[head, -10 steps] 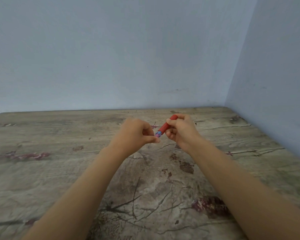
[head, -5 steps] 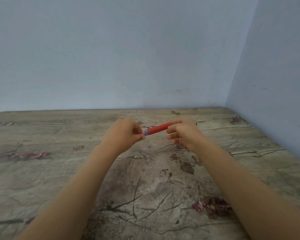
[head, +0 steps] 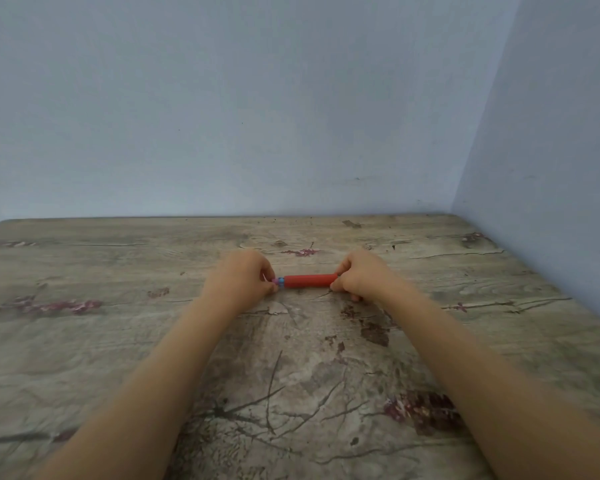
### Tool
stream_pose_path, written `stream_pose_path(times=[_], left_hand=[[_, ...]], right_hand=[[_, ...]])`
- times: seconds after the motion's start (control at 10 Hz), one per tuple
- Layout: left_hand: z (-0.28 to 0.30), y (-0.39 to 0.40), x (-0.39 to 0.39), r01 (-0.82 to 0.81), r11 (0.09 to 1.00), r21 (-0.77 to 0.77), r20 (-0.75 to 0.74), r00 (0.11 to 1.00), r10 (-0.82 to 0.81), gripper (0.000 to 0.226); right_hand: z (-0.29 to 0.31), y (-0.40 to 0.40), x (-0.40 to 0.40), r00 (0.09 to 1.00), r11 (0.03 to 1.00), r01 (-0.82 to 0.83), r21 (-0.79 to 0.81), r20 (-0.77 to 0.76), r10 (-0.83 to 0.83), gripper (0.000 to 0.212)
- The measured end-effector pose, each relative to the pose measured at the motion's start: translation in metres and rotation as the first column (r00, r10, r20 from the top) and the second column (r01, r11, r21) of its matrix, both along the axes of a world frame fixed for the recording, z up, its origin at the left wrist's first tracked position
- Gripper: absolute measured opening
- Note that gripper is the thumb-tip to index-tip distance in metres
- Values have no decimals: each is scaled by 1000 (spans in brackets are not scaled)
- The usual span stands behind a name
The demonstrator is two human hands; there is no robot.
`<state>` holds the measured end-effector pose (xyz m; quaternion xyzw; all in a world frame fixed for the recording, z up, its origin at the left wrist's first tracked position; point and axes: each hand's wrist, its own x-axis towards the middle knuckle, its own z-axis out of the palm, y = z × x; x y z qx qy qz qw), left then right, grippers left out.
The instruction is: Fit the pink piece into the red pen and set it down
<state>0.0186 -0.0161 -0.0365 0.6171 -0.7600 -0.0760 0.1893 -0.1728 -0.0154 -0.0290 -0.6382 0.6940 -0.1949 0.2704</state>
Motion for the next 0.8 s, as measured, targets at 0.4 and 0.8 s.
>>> stream_pose_path(times=[0.4,0.8], left_hand=[[0,-2,0,-32,997,74,-35,999,35,19],[36,6,8,14,999,29,-309,951,-4,20]], right_hand=[[-1,-4,-1,998,999,-27,37,-49,29,21],[32,8,-11,981,995,-96,-26,170,99,13]])
